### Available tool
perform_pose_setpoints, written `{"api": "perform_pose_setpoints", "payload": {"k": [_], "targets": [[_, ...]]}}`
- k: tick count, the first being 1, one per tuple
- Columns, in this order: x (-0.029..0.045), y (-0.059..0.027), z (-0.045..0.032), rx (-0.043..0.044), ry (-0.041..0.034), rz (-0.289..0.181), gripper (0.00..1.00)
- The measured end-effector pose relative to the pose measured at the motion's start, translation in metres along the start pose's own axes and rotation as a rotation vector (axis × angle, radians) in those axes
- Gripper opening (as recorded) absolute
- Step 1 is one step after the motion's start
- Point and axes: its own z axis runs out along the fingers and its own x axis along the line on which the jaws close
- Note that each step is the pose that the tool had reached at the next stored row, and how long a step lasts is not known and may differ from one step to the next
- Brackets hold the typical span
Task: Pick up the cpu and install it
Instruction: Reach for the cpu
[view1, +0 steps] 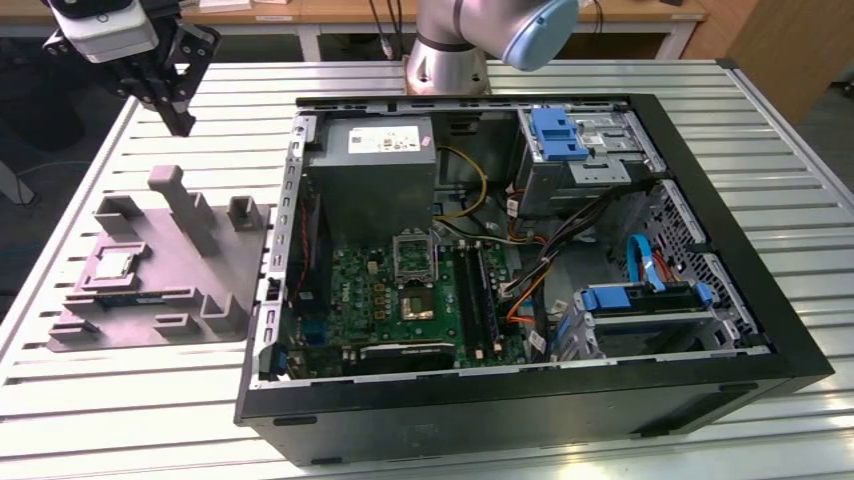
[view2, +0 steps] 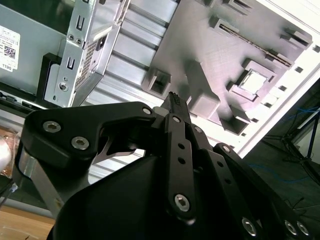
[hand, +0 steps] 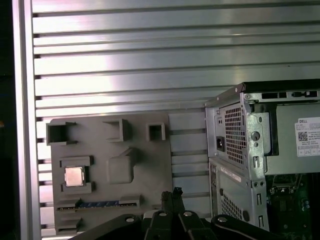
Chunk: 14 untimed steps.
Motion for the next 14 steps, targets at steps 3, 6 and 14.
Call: {"api": "perform_pose_setpoints", "payload": {"k": [3, 6, 14], "targets": [[0.0005, -0.0001, 0.0, 0.0, 0.0, 0.0, 0.11], [0.0015, -0.0001, 0.0, -0.0001, -0.0001, 0.0, 0.11], [0.0045, -0.0004, -0.0001, 0.0, 0.0, 0.0, 0.11]]}}
